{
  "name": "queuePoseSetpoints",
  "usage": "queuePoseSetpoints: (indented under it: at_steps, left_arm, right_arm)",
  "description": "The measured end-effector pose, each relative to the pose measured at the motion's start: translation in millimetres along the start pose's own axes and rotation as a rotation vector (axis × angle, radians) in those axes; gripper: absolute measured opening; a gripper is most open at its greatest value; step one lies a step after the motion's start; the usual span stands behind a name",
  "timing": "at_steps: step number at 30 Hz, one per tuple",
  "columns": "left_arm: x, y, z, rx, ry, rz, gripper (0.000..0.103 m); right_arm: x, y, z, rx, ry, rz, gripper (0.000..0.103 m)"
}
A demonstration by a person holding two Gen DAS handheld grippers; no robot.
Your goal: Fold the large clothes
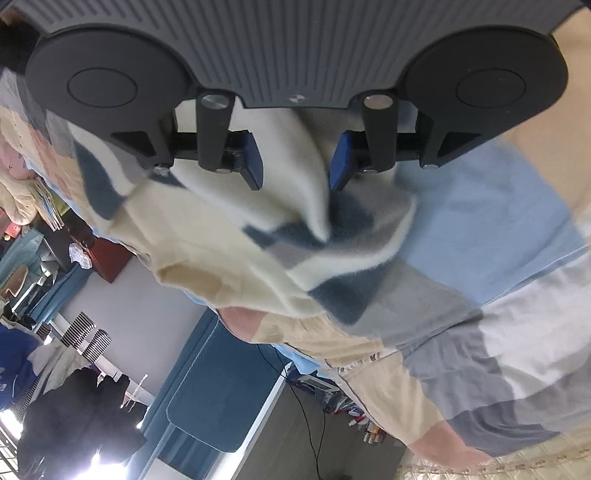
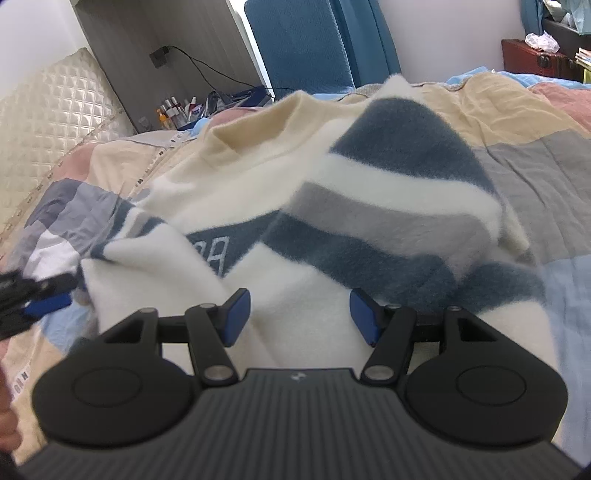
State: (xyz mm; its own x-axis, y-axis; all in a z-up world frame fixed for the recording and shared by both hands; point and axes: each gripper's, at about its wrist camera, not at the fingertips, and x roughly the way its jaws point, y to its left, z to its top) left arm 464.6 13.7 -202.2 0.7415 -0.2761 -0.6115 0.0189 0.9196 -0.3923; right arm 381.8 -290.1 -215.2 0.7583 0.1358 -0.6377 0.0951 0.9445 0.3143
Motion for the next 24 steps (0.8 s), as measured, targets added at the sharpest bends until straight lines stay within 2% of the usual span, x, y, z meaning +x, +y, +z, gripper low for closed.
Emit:
queuePoseSetpoints:
  at_steps: [4,8,11,17,21,24]
  left_arm:
    - [-36,-19,-20,0.112,-0.011,0.048,0.046]
    - [-65,-33,-33,0.144,-0.016,0.047,0.046]
    - [-85,-42,-42,0.151,-0.033,0.028,0.046]
    - [-114,-52,-70,0.126,-0.056,-0.011,0.046]
    - [-125,-47,-92,0.106,-0.063,-0.014,0.046]
    - [-125,-37,-109,0.073,-0.040,-0.021,0.046]
  right_arm:
    - [-11,4,1,-0.010,-0.020,-0.010,0.063]
    - [-29,9,2,-0.036,-0.050,-0.007,0.063]
    - [-43,8,0,-0.045,-0.072,-0.022,0.063]
    - [-63,2,-6,-0.022,-0.048,-0.051,0.063]
    - [-78,-13,-5,0.051,-0.021,-0.035,0.063]
    - [-89,-24,2,0.093,0.003,-0.038,0.063]
